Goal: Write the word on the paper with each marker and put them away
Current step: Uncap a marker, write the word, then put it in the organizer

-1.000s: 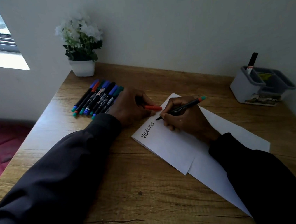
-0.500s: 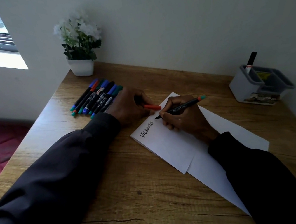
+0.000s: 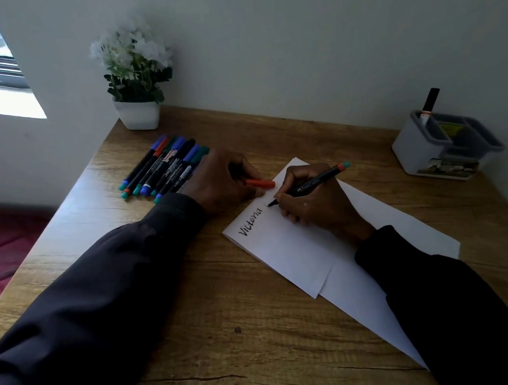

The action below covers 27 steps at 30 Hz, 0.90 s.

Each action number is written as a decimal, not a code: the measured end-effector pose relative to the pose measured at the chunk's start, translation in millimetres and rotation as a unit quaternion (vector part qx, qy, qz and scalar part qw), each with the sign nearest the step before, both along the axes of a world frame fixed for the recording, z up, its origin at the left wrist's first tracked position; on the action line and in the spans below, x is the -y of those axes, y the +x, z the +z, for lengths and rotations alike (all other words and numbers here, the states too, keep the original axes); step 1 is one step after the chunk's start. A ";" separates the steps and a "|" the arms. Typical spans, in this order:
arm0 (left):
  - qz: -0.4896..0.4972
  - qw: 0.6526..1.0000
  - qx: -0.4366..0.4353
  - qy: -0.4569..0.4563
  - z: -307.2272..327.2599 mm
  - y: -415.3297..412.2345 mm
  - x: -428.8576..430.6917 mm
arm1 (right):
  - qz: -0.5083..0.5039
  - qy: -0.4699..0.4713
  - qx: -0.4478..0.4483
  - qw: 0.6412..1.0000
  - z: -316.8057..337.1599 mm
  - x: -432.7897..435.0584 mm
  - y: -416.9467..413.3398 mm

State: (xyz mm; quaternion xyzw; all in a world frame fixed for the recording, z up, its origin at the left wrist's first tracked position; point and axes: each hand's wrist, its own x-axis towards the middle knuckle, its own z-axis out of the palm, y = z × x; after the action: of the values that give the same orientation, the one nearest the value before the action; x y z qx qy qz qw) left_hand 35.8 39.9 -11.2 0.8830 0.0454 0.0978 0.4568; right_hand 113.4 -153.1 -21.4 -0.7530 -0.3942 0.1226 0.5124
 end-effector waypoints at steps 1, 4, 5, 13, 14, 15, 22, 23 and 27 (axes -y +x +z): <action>0.000 1.000 0.002 0.001 0.1 -0.3 0.1 | 0.000 0.002 0.000 1.000 -0.3 -0.1 0.0; -0.004 1.000 0.011 0.007 0.5 -1.1 0.6 | 0.001 0.015 -0.005 1.000 -1.9 -0.8 0.5; -0.005 1.000 0.014 0.008 0.6 -1.3 0.6 | -0.001 0.018 -0.009 1.000 -2.5 -1.0 0.7; -0.004 1.000 0.010 0.002 -3.1 1.7 -2.0 | -0.011 0.013 -0.008 1.000 -3.6 -0.1 2.2; -0.004 1.000 0.009 0.002 -3.6 2.2 -2.5 | -0.009 0.014 -0.008 1.000 -3.4 -0.1 2.0; -0.006 1.000 0.008 0.004 -3.9 2.4 -2.9 | -0.009 0.015 -0.009 1.000 -3.3 -0.1 1.6; -0.008 1.000 0.011 0.000 -4.1 2.7 -3.1 | -0.010 0.004 0.002 1.000 -1.8 -1.2 1.4; -0.007 1.000 0.009 -0.001 -4.3 2.8 -3.3 | -0.011 0.006 -0.002 1.000 -1.8 -0.9 1.9; -0.011 1.000 0.011 0.005 -3.8 2.7 -3.1 | -0.006 0.015 0.000 1.000 -2.9 -0.9 0.4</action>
State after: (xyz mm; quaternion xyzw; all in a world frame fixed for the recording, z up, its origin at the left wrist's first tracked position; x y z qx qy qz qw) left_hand 38.4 43.0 -15.0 0.8847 0.0304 0.1025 0.4536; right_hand 113.8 -152.2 -24.3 -0.7479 -0.3911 0.1134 0.5243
